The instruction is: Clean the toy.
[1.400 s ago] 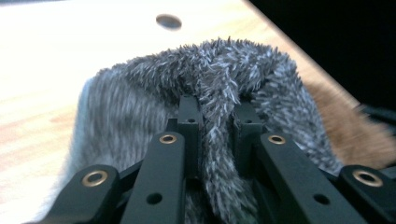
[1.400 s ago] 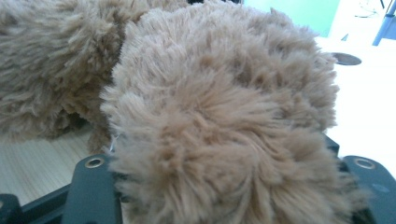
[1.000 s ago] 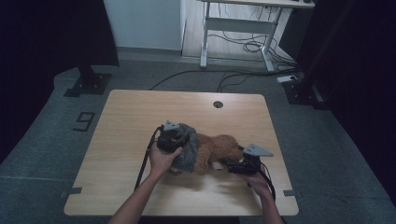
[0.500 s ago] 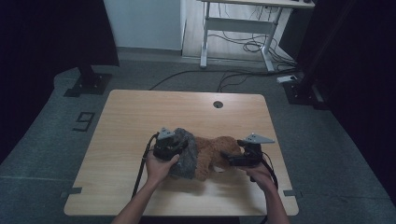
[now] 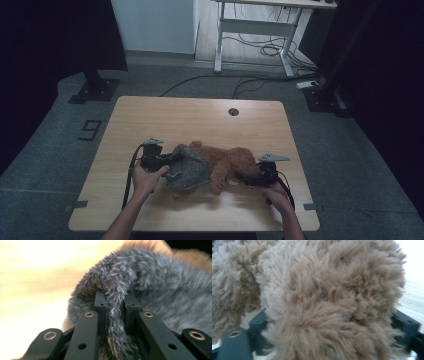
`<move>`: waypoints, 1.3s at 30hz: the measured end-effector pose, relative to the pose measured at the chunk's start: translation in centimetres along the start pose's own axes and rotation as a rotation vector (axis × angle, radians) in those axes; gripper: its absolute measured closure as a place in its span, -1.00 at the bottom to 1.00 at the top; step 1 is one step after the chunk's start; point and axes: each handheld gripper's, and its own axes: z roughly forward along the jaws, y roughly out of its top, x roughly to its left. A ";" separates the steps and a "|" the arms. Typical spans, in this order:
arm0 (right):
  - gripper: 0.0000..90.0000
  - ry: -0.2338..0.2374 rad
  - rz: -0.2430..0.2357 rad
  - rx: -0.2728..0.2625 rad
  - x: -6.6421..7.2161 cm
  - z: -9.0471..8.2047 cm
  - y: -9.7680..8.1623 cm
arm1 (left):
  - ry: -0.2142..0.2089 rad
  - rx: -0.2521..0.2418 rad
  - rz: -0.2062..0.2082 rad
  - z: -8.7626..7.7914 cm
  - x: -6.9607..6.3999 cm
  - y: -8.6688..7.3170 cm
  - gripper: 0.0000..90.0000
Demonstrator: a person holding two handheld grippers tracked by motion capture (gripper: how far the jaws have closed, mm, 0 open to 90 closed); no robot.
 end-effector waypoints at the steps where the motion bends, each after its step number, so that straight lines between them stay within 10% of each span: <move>1: -0.49 0.012 -0.006 -0.001 0.1 0.0 -0.1 | -0.020 0.016 -0.009 0.5 -0.1 -0.2 0.71; 8: -0.13 0.015 -0.110 -0.054 1.0 -0.1 -0.6 | -0.064 0.013 -0.025 2.0 -1.5 0.7 0.76; 15: -0.04 -0.112 -0.243 -0.156 3.0 0.7 -0.2 | -0.043 -0.059 -0.032 1.8 -1.0 3.5 0.78; 26: -0.16 -0.104 -0.168 -0.186 1.5 2.3 -0.5 | -0.045 -0.117 -0.047 0.3 0.6 3.2 0.74; 32: -0.19 -0.099 -0.184 -0.179 1.7 1.7 -1.2 | -0.052 -0.229 0.101 -2.4 -4.3 5.7 0.75; 39: -0.20 -0.091 -0.173 -0.173 1.5 1.5 -1.3 | -0.101 -0.172 0.219 1.7 -10.5 7.7 0.75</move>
